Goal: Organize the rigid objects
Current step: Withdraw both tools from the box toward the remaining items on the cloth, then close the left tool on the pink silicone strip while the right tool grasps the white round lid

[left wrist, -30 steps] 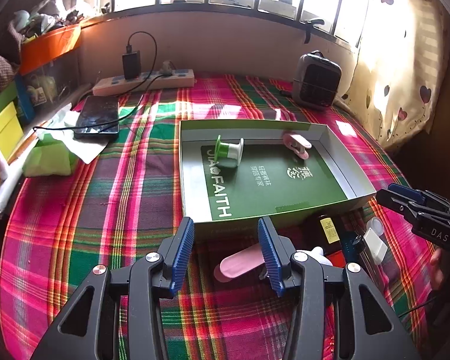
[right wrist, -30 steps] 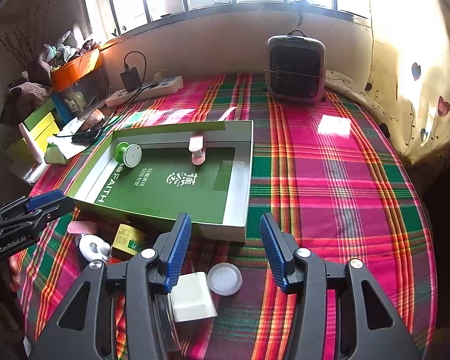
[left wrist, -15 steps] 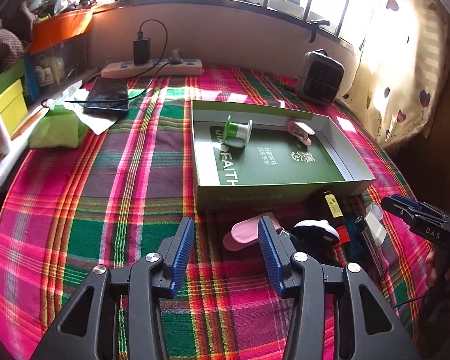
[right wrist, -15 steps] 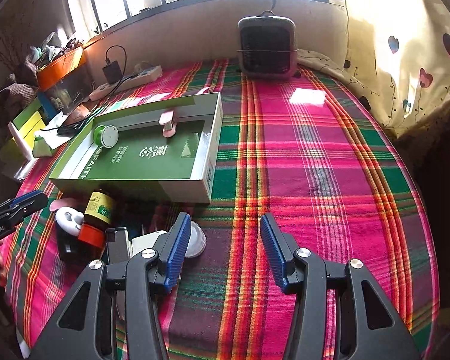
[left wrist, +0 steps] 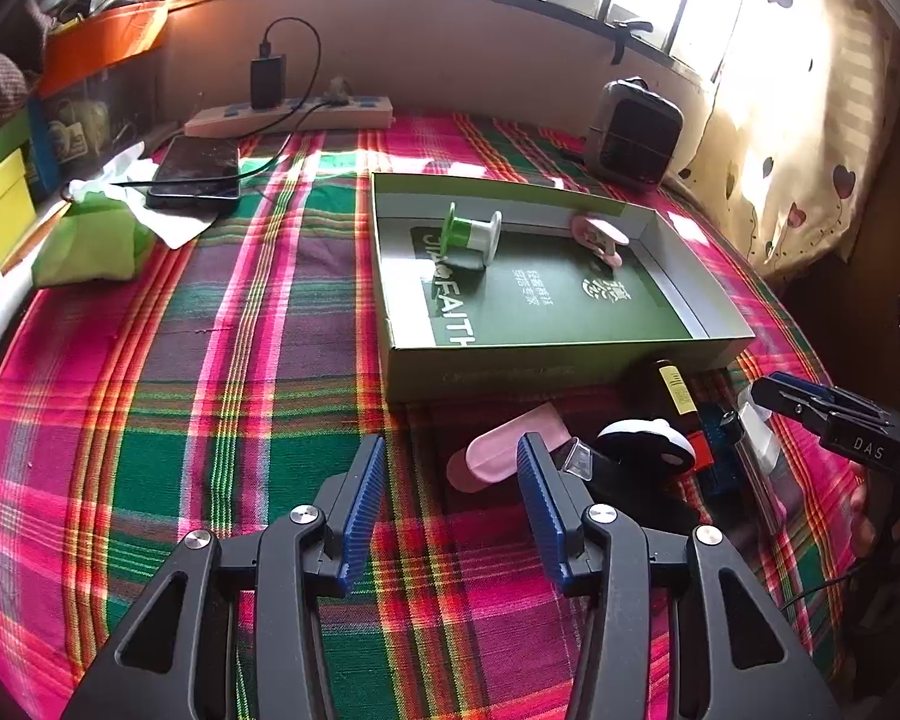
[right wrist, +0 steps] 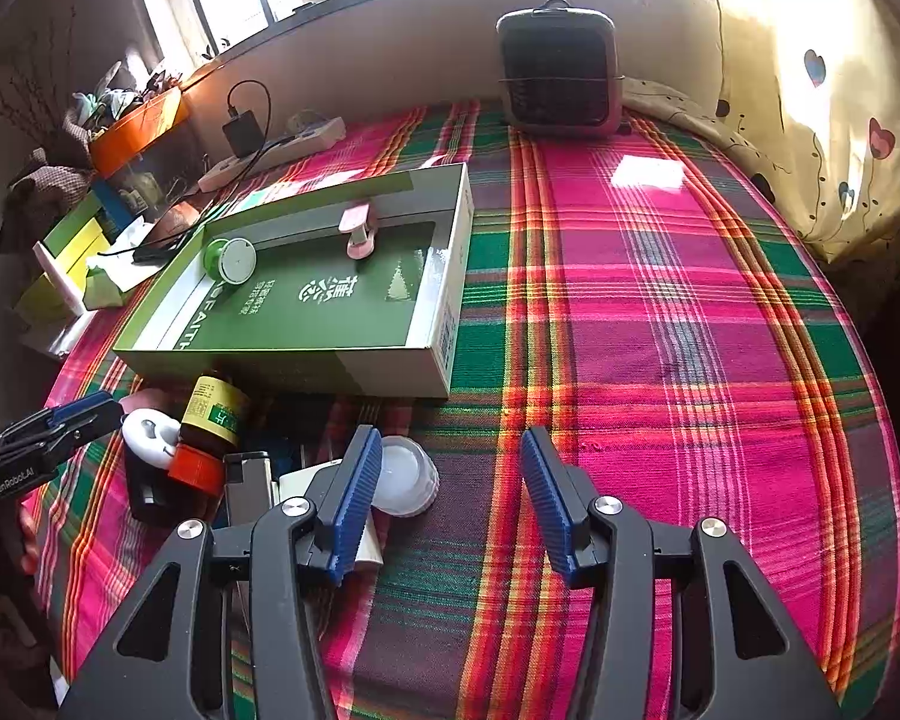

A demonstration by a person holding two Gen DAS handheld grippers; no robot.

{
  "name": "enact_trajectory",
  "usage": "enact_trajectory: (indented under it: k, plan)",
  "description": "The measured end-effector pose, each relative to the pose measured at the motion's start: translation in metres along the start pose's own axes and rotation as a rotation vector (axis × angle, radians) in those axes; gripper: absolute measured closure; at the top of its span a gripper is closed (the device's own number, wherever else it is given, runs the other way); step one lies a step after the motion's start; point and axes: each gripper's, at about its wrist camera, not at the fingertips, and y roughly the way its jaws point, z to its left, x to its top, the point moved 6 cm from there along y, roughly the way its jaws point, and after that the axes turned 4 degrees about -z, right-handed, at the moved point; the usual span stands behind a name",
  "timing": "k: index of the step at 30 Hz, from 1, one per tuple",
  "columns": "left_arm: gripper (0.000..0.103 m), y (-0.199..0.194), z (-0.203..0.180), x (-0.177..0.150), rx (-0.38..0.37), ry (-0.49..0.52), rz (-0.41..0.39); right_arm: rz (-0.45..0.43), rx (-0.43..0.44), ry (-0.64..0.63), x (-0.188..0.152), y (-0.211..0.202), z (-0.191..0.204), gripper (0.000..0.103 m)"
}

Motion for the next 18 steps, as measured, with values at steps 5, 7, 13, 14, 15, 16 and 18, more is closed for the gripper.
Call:
enact_trajectory:
  k: [5, 7, 13, 14, 15, 16, 18]
  plan:
    - [0.058, 0.003, -0.006, 0.004, -0.018, 0.028, 0.002, 0.004, 0.005, -0.008, -0.001, -0.001, 0.002, 0.053]
    - [0.058, 0.005, -0.009, 0.004, -0.024, 0.046, 0.007, 0.006, 0.012, -0.005, -0.001, -0.001, 0.001, 0.053]
    - [0.058, 0.011, -0.017, 0.006, -0.042, 0.098, 0.019, 0.009, 0.008, 0.003, -0.001, -0.001, -0.001, 0.053]
    - [0.058, 0.012, -0.019, 0.006, -0.045, 0.108, 0.023, 0.009, 0.005, 0.001, -0.001, -0.001, -0.001, 0.053]
    - [0.058, 0.014, -0.02, 0.005, -0.045, 0.116, 0.028, 0.008, 0.001, -0.002, -0.001, -0.001, -0.001, 0.053]
    - [0.058, 0.015, -0.021, 0.004, -0.046, 0.122, 0.034, 0.008, -0.002, -0.006, -0.002, -0.002, 0.0, 0.053]
    - [0.058, 0.019, -0.022, 0.002, -0.042, 0.13, 0.043, 0.007, -0.007, -0.014, -0.002, -0.002, 0.0, 0.053]
